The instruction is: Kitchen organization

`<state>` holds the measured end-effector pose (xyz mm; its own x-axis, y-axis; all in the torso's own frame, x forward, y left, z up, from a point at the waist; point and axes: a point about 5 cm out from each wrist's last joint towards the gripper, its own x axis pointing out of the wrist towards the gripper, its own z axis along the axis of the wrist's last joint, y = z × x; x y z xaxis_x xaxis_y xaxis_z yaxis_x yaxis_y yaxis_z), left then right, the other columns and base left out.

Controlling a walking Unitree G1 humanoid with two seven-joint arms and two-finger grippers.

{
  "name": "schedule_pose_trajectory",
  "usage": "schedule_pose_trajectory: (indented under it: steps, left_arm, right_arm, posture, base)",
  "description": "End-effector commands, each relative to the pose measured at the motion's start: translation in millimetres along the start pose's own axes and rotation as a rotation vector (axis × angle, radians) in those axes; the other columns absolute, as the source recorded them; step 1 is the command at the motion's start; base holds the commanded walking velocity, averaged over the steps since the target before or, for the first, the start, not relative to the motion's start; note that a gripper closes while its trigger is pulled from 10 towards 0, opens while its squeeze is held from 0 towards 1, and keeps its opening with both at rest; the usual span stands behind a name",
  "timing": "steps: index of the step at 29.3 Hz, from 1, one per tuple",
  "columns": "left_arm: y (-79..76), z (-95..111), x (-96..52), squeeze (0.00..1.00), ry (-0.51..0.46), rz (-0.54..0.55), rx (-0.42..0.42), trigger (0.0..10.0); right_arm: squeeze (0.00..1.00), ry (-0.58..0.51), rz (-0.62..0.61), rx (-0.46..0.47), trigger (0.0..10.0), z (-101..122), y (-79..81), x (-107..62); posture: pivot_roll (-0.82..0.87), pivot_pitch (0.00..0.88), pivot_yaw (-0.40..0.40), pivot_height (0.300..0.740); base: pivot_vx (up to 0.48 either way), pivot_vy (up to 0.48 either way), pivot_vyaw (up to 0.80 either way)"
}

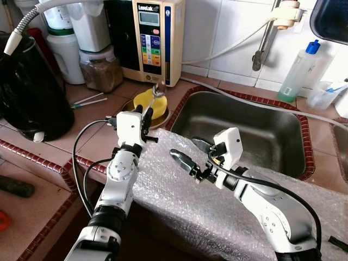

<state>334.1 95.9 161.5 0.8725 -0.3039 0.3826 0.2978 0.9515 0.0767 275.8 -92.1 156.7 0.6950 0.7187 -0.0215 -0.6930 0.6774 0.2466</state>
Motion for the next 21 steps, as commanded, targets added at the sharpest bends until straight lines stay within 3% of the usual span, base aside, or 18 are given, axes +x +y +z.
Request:
schedule_pose_trajectory:
  steps: [1,4,9,11,21]
  left_arm:
    - [-5.7,12.6,2.2,0.00,-0.074,-0.040,-0.001,0.0]
    - [-13.0,24.5,-0.8,0.00,-0.149,-0.081,-0.052,0.0]
    - [-21.1,28.3,-3.0,0.00,-0.154,-0.134,-0.105,0.0]
    - [-28.9,27.7,-4.3,0.00,-0.142,-0.180,-0.137,0.0]
    - [-42.5,25.9,-6.8,0.00,-0.125,-0.253,-0.180,0.0]
  right_arm:
    - [0.00,-0.036,-0.039,0.005,10.0,7.9,-7.7,0.0]
    - [0.00,-0.107,-0.109,0.086,10.0,18.6,-19.5,7.0]
    - [0.00,-0.182,-0.174,0.189,10.0,28.0,-31.0,11.8]
    - [0.00,-0.273,-0.214,0.312,10.0,39.0,-39.7,16.0]
    - [0.00,-0.398,-0.193,0.499,10.0,59.0,-45.6,26.6]
  posture:
    - [-0.03,0.000,0.001,0.740]
    - [-0.02,0.000,-0.002,0.740]
    - [-0.02,0.000,-0.003,0.740]
    - [-0.03,0.000,-0.002,0.740]
    - [-0.02,0.000,-0.005,0.740]
  base:
    - [0.000,0.000,0.00]
    - [0.000,0.000,0.00]
    - [0.000,0.000,0.00]
    - [0.000,0.000,0.00]
    - [0.000,0.000,0.00]
